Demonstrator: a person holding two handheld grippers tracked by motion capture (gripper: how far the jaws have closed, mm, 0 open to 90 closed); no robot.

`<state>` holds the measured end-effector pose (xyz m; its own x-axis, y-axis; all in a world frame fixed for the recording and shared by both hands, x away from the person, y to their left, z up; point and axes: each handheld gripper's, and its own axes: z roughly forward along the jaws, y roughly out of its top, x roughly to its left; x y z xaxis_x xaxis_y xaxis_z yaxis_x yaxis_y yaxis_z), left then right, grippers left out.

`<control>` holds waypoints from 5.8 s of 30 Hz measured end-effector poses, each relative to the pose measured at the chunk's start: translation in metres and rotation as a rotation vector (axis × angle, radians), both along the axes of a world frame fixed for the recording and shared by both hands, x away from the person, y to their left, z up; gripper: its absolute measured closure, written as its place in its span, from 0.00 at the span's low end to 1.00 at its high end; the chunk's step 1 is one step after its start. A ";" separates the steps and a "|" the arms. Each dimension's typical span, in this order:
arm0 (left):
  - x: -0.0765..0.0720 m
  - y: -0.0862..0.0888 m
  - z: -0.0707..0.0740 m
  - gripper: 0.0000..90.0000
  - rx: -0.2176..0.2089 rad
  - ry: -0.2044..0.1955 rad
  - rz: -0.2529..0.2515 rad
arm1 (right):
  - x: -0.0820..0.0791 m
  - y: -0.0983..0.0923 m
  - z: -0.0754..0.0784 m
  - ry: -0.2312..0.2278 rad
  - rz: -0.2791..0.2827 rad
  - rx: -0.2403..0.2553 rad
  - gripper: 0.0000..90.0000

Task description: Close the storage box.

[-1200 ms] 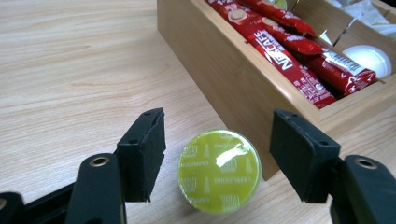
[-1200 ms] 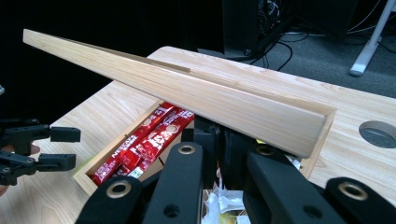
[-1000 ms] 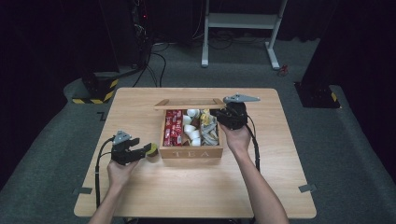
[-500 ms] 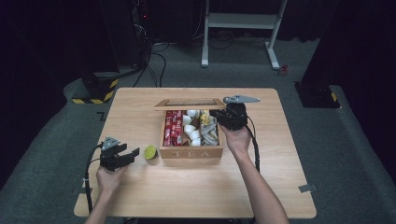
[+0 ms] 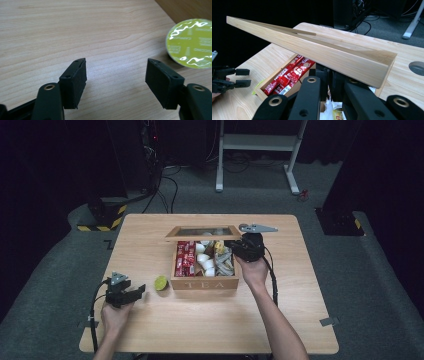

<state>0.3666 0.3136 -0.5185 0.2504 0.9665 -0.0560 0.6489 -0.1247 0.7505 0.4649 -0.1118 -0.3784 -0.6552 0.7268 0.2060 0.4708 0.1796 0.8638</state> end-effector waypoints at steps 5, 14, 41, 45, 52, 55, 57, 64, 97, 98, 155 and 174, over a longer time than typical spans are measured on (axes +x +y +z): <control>0.000 0.001 -0.002 0.37 0.020 0.004 0.006 | -0.002 -0.001 -0.003 0.002 0.003 0.000 0.97; 0.001 0.002 -0.008 0.36 0.006 0.006 0.020 | -0.006 -0.001 -0.009 0.008 0.011 -0.004 0.96; 0.000 -0.003 -0.010 0.33 0.056 -0.010 0.007 | -0.018 -0.004 -0.029 0.041 0.023 -0.005 0.96; 0.000 -0.003 -0.010 0.33 0.056 -0.012 0.007 | -0.021 -0.004 -0.034 0.046 0.028 -0.010 0.96; 0.000 -0.003 -0.010 0.33 0.057 -0.008 0.006 | -0.025 -0.005 -0.044 0.063 0.037 -0.018 0.96; -0.001 -0.003 -0.010 0.33 0.057 -0.008 0.006 | -0.027 -0.006 -0.045 0.067 0.037 -0.017 0.96; -0.001 -0.003 -0.010 0.33 0.056 -0.008 0.007 | -0.029 -0.007 -0.047 0.066 0.037 -0.020 0.96; -0.001 -0.003 -0.010 0.33 0.056 -0.009 0.007 | -0.035 -0.010 -0.054 0.072 0.037 -0.027 0.96; -0.001 -0.003 -0.010 0.34 0.052 -0.012 0.013 | -0.056 -0.009 -0.082 0.095 0.045 -0.066 0.95; -0.001 -0.003 -0.010 0.34 0.053 -0.012 0.014 | -0.057 -0.009 -0.083 0.101 0.043 -0.066 0.95; -0.001 -0.003 -0.010 0.34 0.057 -0.010 0.010 | -0.073 -0.086 -0.061 -0.012 -0.098 -0.059 0.78; -0.001 -0.003 -0.010 0.34 0.057 -0.009 0.011 | -0.063 -0.129 -0.123 0.088 -0.305 -0.179 0.66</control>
<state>0.3661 0.3107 -0.5285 0.2404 0.9707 0.0019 0.6439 -0.1609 0.7480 0.4023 -0.2406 -0.5012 -0.3883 0.9157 0.1035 0.5971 0.1644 0.7852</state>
